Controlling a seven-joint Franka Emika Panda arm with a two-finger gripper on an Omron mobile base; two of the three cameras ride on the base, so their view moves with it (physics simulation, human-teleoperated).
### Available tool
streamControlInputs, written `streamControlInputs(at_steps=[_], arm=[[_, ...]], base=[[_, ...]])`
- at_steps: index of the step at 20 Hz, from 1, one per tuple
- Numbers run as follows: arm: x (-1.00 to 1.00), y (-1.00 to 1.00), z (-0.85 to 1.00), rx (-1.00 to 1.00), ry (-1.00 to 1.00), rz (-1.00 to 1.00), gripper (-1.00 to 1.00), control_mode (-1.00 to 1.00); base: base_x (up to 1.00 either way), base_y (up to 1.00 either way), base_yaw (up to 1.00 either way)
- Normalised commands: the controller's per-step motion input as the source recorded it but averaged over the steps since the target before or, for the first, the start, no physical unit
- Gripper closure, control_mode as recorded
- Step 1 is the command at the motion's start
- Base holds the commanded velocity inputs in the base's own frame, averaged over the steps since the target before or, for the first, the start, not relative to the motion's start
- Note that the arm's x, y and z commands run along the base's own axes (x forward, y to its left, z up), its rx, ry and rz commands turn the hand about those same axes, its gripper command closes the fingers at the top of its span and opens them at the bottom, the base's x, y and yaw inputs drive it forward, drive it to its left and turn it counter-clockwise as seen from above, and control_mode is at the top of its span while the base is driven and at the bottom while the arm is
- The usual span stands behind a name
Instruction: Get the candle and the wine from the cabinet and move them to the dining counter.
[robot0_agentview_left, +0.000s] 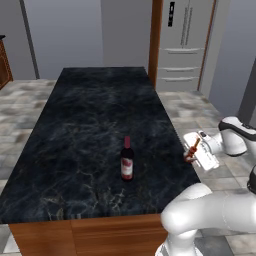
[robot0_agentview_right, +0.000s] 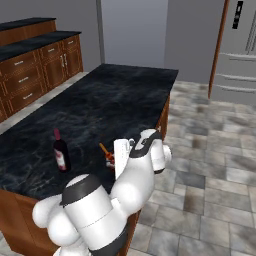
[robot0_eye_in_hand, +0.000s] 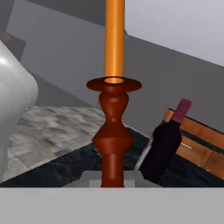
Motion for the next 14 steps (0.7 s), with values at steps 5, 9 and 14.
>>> streamControlInputs(at_steps=[5, 9, 14], arm=[[0.26, 0.04, -0.11, 0.0, -0.02, 0.0, 1.0, -1.0], [0.24, 0.0, -0.13, 0.0, 0.03, 0.0, 1.0, -1.0], [0.19, 0.03, -0.19, 0.0, 0.09, 0.0, 1.0, -1.0]], base=[[0.0, 0.0, 0.0], [0.0, 0.0, 0.0], [0.0, 0.0, 0.0]])
